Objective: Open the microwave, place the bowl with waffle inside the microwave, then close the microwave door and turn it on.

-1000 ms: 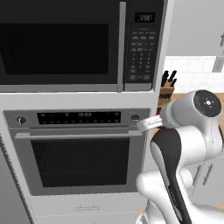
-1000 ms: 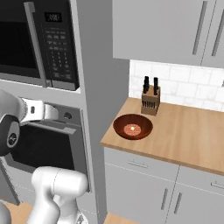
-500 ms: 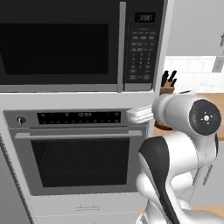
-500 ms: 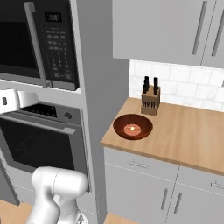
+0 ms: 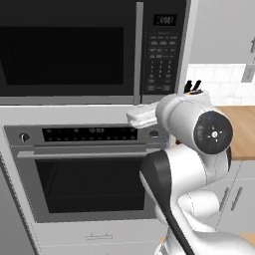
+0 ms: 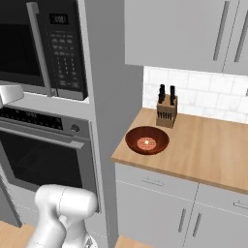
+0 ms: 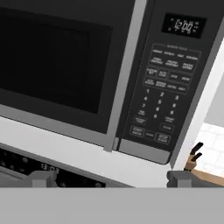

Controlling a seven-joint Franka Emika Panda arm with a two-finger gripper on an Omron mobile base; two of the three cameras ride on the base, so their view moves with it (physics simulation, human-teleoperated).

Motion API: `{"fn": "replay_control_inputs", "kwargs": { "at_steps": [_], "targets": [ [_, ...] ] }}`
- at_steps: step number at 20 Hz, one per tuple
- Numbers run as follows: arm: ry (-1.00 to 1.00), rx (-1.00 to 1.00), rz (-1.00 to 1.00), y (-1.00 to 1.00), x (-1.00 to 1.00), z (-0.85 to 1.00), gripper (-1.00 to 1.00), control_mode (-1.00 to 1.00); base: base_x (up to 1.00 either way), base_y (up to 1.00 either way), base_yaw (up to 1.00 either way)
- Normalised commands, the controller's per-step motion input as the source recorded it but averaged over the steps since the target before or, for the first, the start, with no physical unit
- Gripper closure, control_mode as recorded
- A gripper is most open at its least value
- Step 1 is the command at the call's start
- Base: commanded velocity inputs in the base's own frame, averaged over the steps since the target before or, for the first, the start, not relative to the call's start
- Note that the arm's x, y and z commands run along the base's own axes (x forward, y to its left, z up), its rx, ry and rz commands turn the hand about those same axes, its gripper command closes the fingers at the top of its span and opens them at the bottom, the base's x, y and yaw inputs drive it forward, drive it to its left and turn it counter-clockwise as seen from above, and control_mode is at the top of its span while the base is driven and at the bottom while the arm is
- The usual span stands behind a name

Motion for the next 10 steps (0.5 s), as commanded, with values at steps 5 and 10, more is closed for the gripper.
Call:
{"fn": "replay_control_inputs", "kwargs": {
  "at_steps": [5, 10],
  "targets": [
    [0.0, -0.03, 0.0, 0.25, 0.01, 0.35, -1.0, -1.0, 0.0, 0.0, 0.0],
    [0.0, 0.0, 0.0, 0.19, 0.0, 0.31, -1.0, -1.0, 0.0, 0.0, 0.0]
  ]
}}
